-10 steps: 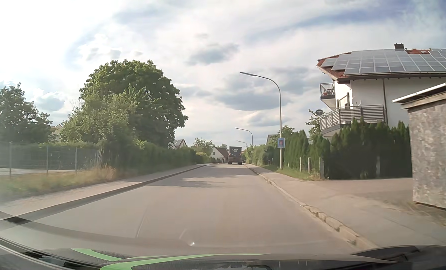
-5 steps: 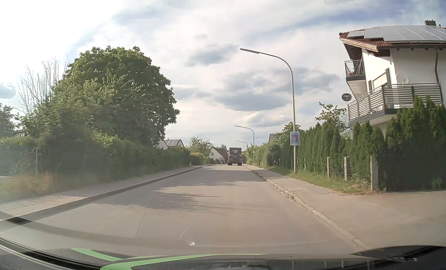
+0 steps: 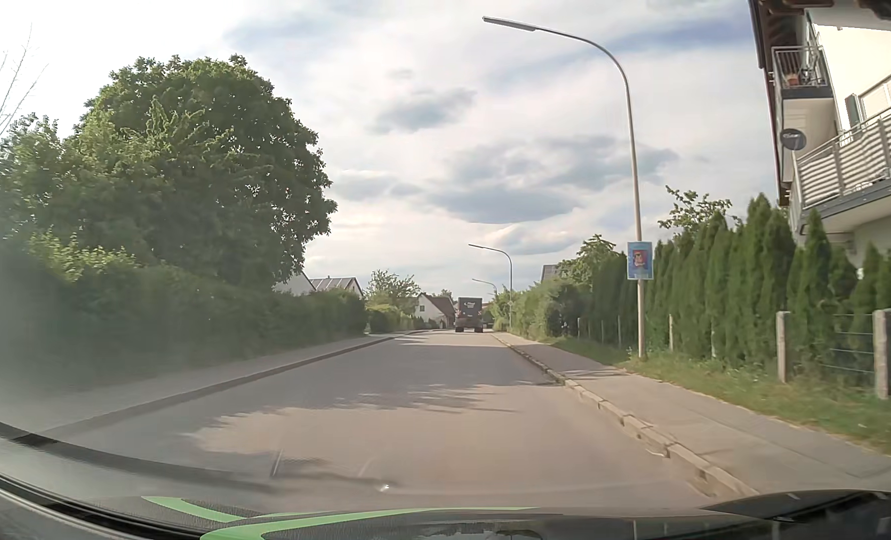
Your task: Follow the waypoints while adhering to traffic rules and regulations
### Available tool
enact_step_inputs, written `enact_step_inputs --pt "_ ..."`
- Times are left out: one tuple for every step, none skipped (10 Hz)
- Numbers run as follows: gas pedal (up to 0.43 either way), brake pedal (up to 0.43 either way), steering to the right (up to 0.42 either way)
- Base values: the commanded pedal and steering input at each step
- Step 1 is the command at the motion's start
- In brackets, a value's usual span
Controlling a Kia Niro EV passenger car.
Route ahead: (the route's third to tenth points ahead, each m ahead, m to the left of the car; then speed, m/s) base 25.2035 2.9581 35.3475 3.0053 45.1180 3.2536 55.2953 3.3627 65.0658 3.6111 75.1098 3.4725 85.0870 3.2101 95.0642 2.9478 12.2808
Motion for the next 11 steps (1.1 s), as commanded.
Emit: enact_step_inputs --pt "0.118 0.000 -0.003" --pt "0.118 0.000 -0.002" --pt "0.118 0.000 -0.002" --pt "0.118 0.000 -0.002" --pt "0.118 0.000 -0.002" --pt "0.118 0.000 -0.003" --pt "0.118 0.000 -0.003" --pt "0.118 0.000 -0.001" --pt "0.118 0.000 0.000" --pt "0.118 0.000 0.000" --pt "0.118 0.000 0.000"
